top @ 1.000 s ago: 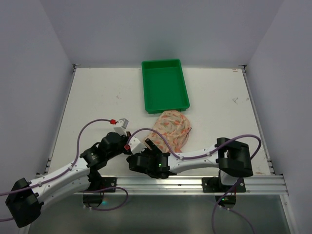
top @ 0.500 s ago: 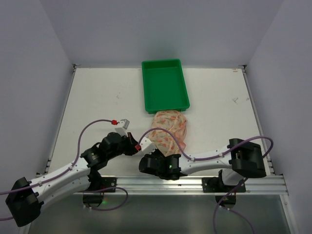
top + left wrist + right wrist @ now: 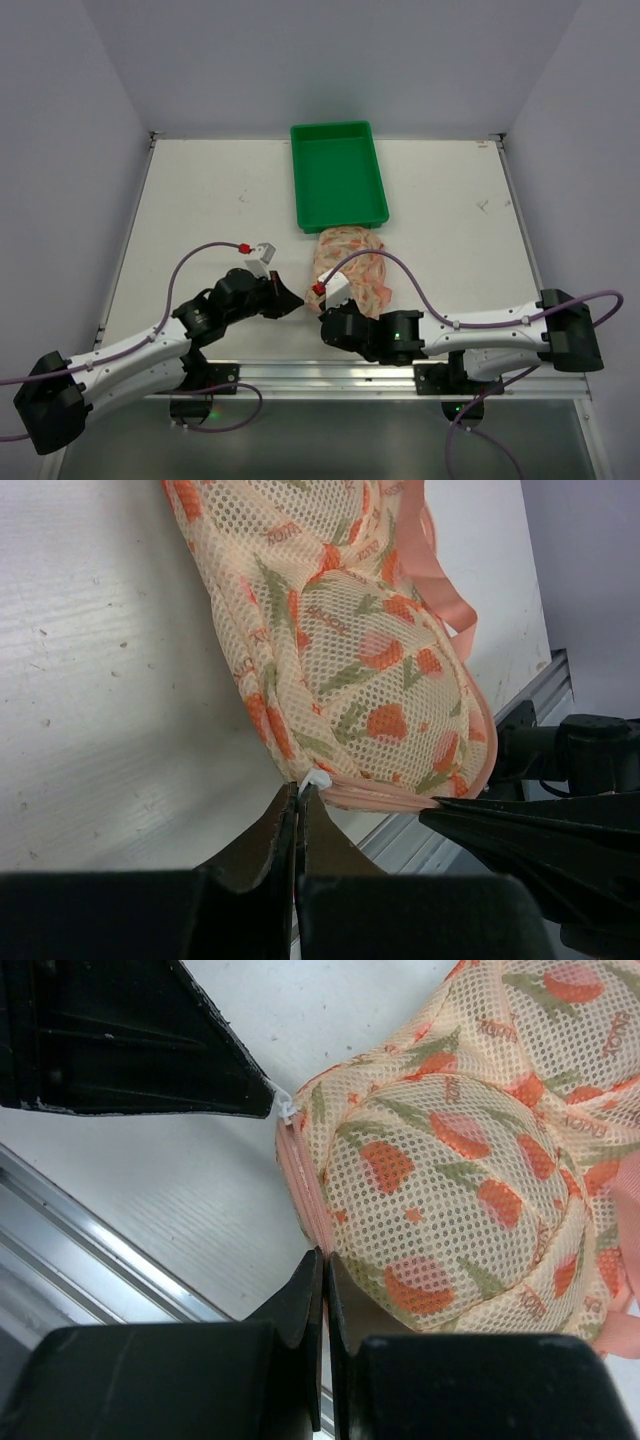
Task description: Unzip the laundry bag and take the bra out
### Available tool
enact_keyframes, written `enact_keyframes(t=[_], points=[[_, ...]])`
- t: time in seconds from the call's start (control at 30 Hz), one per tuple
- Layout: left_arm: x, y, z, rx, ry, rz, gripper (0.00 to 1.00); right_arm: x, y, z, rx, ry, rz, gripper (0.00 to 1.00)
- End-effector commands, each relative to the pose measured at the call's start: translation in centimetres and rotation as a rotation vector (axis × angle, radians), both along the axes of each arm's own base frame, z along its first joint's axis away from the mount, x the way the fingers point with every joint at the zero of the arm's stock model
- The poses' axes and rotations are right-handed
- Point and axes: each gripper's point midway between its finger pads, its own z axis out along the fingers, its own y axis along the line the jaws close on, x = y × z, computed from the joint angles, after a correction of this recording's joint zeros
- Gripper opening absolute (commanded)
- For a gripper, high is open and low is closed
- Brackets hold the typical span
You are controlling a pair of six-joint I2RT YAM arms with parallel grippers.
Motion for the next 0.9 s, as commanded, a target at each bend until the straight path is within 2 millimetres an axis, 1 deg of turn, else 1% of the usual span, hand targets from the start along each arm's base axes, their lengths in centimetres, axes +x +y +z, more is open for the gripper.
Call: enact_keyframes(t=[0.0, 0.1, 0.2, 0.23, 0.27, 0.33, 0.37, 0.4, 0.47, 0.5, 0.53, 0.57, 0.6, 0.63, 0.67, 0.7, 0.73, 0.77, 0.8, 0.83, 0.87], points=[[3.6, 4.9, -2.5, 0.205, -0.051, 0.235, 0.00, -1.2, -3.4, -1.5, -0.113, 0.055, 0.007, 0.00], [3.8, 5.5, -3.0, 0.228, -0.045, 0.261, 0.00, -1.6, -3.4, -1.6, -0.111, 0.071, 0.022, 0.00], [3.7, 5.5, -3.0, 0.226, -0.047, 0.252, 0.00, -1.8, -3.1, -1.8, -0.114, 0.083, 0.028, 0.00], [3.6, 5.5, -3.2, 0.228, -0.045, 0.249, 0.00, -1.8, -3.0, -1.9, -0.119, 0.086, 0.027, 0.06], [3.5, 5.5, -3.3, 0.230, -0.043, 0.248, 0.00, -1.8, -2.9, -1.9, -0.118, 0.092, 0.017, 0.25], [3.2, 5.6, -3.6, 0.238, -0.030, 0.243, 0.00, -1.7, -2.5, -1.7, -0.123, 0.094, 0.005, 0.42], [3.1, 5.7, -3.6, 0.240, -0.025, 0.244, 0.00, -1.7, -2.3, -1.6, -0.115, 0.097, -0.003, 0.58], [3.0, 5.8, -3.7, 0.240, -0.019, 0.243, 0.00, -1.6, -2.1, -1.3, -0.104, 0.101, -0.013, 0.65], [2.5, 5.9, -3.9, 0.239, -0.004, 0.236, 0.05, -0.9, -2.2, -1.1, -0.071, 0.129, -0.072, 0.76], [2.2, 5.9, -3.9, 0.231, -0.001, 0.230, 0.06, -0.7, -2.5, -1.0, -0.056, 0.144, -0.098, 0.83], [1.9, 6.0, -4.1, 0.227, 0.017, 0.231, 0.13, 0.0, -2.9, -0.7, -0.030, 0.169, -0.135, 0.86], [1.7, 6.1, -4.1, 0.222, 0.024, 0.229, 0.17, 0.4, -3.1, -0.6, 0.005, 0.197, -0.178, 0.89], [1.3, 5.9, -4.1, 0.211, 0.037, 0.220, 0.22, 0.7, -3.7, -0.8, 0.020, 0.223, -0.208, 0.92], [1.0, 6.0, -4.1, 0.196, 0.049, 0.222, 0.30, 1.9, -4.6, -0.4, 0.066, 0.245, -0.267, 0.93], [0.7, 5.9, -4.1, 0.187, 0.059, 0.214, 0.33, 2.0, -4.8, -0.4, 0.104, 0.291, -0.293, 0.93], [0.3, 5.5, -3.8, 0.163, 0.064, 0.194, 0.36, 2.3, -5.5, -0.8, 0.112, 0.305, -0.318, 0.93], [-0.1, 5.5, -3.8, 0.157, 0.078, 0.186, 0.43, 3.2, -6.3, -0.6, 0.135, 0.309, -0.357, 0.93], [-0.5, 5.2, -3.6, 0.149, 0.082, 0.168, 0.48, 3.4, -6.5, 0.0, 0.168, 0.317, -0.362, 0.93], [-0.7, 4.9, -3.1, 0.130, 0.078, 0.150, 0.54, 3.6, -7.0, -0.2, 0.176, 0.322, -0.375, 0.93], [-0.9, 4.8, -2.9, 0.132, 0.080, 0.141, 0.67, 4.4, -7.7, -0.1, 0.191, 0.326, -0.413, 0.94], [-1.0, 4.7, -2.5, 0.133, 0.072, 0.131, 0.73, 4.6, -8.0, 0.3, 0.218, 0.336, -0.420, 0.94]])
